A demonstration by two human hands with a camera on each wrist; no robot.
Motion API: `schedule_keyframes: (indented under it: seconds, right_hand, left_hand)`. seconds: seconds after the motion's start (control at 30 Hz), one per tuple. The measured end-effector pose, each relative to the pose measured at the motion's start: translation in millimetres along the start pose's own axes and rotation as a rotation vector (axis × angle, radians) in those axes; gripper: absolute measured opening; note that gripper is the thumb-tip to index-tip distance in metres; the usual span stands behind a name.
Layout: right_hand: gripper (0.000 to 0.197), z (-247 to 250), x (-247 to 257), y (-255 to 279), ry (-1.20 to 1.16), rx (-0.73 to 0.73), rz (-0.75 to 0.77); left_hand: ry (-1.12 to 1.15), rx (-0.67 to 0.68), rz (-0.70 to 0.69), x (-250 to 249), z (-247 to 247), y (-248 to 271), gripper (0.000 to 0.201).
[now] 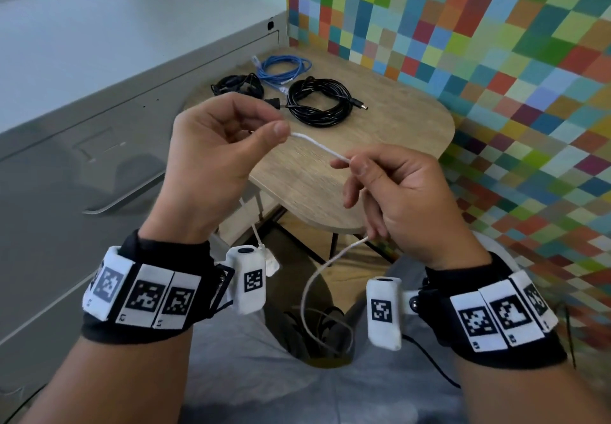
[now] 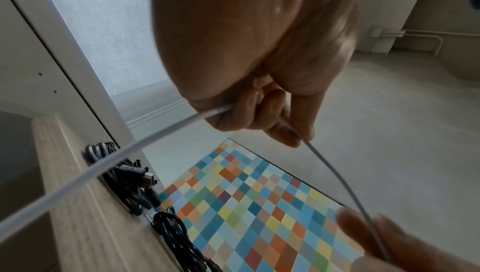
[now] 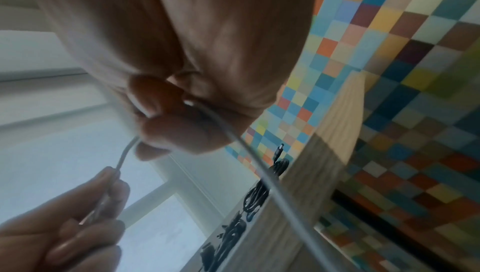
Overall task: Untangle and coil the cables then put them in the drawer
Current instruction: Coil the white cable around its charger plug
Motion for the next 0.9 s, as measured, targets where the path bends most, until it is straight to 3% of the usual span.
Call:
schedule_keyframes:
  seconds: [0.13,0.33,0.43,0.53,0.6,0.67,0.73,0.83,0.9]
  right_hand:
    - [0.020,16,-2,-1,0.097,-0.103,0.034]
    - [0.029,-17,1,1,0.116,0.053,0.001]
    - [0.017,0,8,1,0.191,-0.106,0.056]
    - [0.014,31,24,8,0.158,-0.319,0.163]
    - [0.015,55,25,13,-0.016,-0.447,0.212]
    - [0.015,74,17,15,-0.129,-0.524,0.197]
    - [0.017,78,11,13,0.016,-0.505,0.108]
    - [0.026,57,-12,3,0.351,-0.280,-0.126]
    - [0.039,43,-21,1,0.396,-0.206,-0.188]
  left_hand:
    - [-0.096,0.025,-0.003,-2,-2,1,0.012]
    - [-0.345,0.233,0.037,5,-39,10,0.017]
    - [-0.327,0.273,0.109,17,-40,9,0.018]
    - [-0.431,0.566,0.293,41,-56,19,0.010]
    - [-0.537,0.722,0.358,54,-60,30,0.013]
    - [-0.554,0.709,0.372,59,-53,30,0.027]
    - [-0.389,0.605,0.364,56,-44,23,0.038]
    - [-0.139,0.433,0.333,46,-32,14,0.039]
    - [-0.056,0.388,0.367,44,-33,14,0.038]
Point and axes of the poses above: each hand's wrist, its own y-axis away from the middle knuckle, its own z-axis out of the back of the hand, x = y × z, the point moved 10 cm from there along -y, towards the middle knuckle, and after that the axes turned 5 degrees about x, right-handed, at the moved point
